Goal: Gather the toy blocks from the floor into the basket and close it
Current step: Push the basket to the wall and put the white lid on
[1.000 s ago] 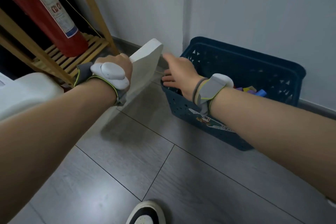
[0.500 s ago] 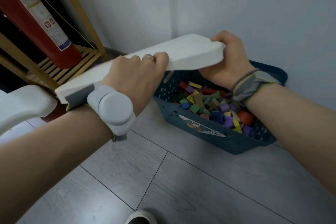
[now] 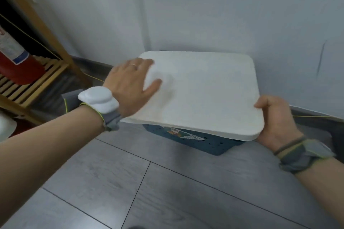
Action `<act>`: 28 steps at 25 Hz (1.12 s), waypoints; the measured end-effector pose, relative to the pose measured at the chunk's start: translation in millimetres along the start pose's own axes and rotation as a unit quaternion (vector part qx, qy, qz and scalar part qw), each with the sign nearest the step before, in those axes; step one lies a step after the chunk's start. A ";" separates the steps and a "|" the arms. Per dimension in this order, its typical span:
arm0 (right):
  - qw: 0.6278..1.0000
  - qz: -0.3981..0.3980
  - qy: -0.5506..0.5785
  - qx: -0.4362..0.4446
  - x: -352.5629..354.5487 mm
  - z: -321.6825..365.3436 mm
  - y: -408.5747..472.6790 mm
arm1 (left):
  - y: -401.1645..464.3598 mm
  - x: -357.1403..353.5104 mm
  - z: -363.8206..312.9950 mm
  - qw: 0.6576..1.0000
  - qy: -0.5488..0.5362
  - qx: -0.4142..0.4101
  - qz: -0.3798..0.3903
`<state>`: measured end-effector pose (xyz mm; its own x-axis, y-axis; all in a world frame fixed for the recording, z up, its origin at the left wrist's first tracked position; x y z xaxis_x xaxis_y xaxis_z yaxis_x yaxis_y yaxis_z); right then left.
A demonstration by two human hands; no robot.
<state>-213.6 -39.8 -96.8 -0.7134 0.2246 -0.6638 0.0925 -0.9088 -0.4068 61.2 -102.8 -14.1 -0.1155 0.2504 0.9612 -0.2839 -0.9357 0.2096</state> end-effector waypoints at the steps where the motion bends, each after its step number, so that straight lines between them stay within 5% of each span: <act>1: 1.000 -0.007 0.005 -0.002 9.9 2.3 -2.9 | 4.4 -16.4 18.8 0.997 -0.014 0.077 0.004; 4: 0.999 -0.042 -0.006 0.002 32.7 8.8 -6.2 | 3.2 -69.8 62.7 0.936 -0.164 0.293 0.102; 6: 0.999 -0.051 -0.013 0.006 40.5 6.4 -5.7 | 0.9 -100.0 66.9 0.891 -0.248 0.328 0.193; 10: 0.976 -0.148 -0.146 0.065 63.9 13.5 -2.5 | 13.4 -108.7 53.7 0.933 -0.197 0.244 0.176; 12: 0.919 -0.212 -0.315 0.105 71.6 25.7 -5.6 | 14.4 -108.2 51.3 0.937 -0.201 0.233 0.164; 15: 0.867 -0.205 -0.436 0.126 67.1 27.4 -6.1 | 15.7 -108.6 52.2 0.939 -0.207 0.229 0.153; 28: 0.857 -0.238 -0.437 0.134 66.8 20.2 15.2 | 29.6 -121.5 68.2 0.949 -0.194 0.221 0.117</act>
<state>-273.9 -45.7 -134.7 -0.8851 0.3488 0.3080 -0.4320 -0.8619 -0.2654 131.7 -177.9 -112.4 0.2572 -0.0081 0.9663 0.1432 -0.9886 -0.0463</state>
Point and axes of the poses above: each hand's wrist, its own y-axis towards the middle knuckle, its own x-axis out of the back of the hand, z = x × y, the point moved 9 cm from there along y, towards the middle knuckle, and after that the axes turned 8 degrees about y, right-handed, at the moved point
